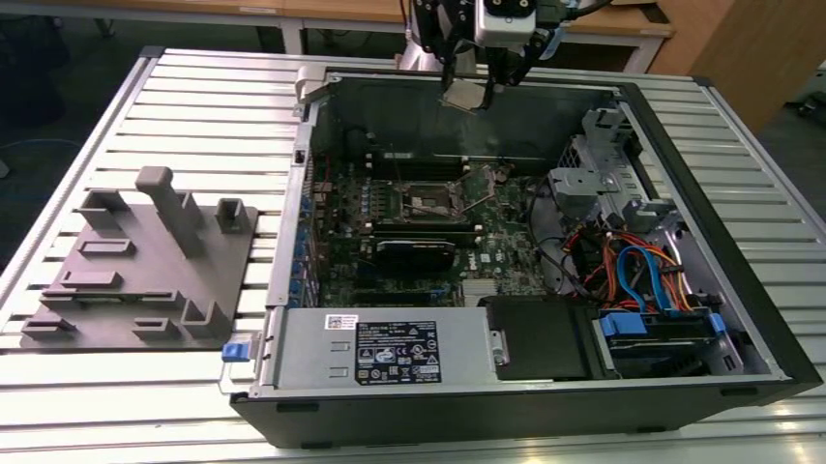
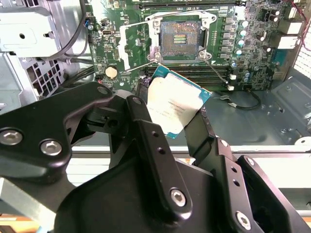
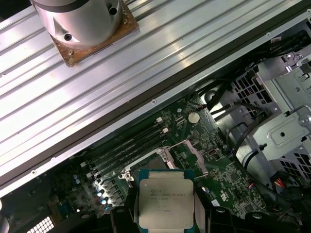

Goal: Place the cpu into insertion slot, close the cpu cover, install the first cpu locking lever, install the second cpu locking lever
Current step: 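Place the cpu into insertion slot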

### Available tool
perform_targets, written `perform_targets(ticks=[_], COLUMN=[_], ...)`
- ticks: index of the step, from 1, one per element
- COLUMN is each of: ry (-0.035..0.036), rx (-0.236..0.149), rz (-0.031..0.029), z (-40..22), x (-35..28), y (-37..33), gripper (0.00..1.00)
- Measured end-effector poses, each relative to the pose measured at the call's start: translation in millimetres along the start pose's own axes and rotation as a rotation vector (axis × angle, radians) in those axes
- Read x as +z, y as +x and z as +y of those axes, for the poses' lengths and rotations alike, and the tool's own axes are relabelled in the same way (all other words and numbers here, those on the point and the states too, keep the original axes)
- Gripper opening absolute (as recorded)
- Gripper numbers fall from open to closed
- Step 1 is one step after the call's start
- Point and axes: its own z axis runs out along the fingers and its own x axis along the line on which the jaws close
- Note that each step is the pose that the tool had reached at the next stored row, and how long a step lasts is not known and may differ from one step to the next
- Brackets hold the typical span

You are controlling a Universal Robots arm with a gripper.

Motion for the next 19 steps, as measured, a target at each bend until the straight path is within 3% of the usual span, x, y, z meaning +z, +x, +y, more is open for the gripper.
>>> perform_targets(ticks=[12, 19], ry=[-0.0001, -0.0006], rx=[0.003, 0.032], rz=[-0.0002, -0.0028], z=[0.0, 0.0], x=[0.0, 0.0], y=[0.0, 0.0], gripper=[0.54, 0.54])
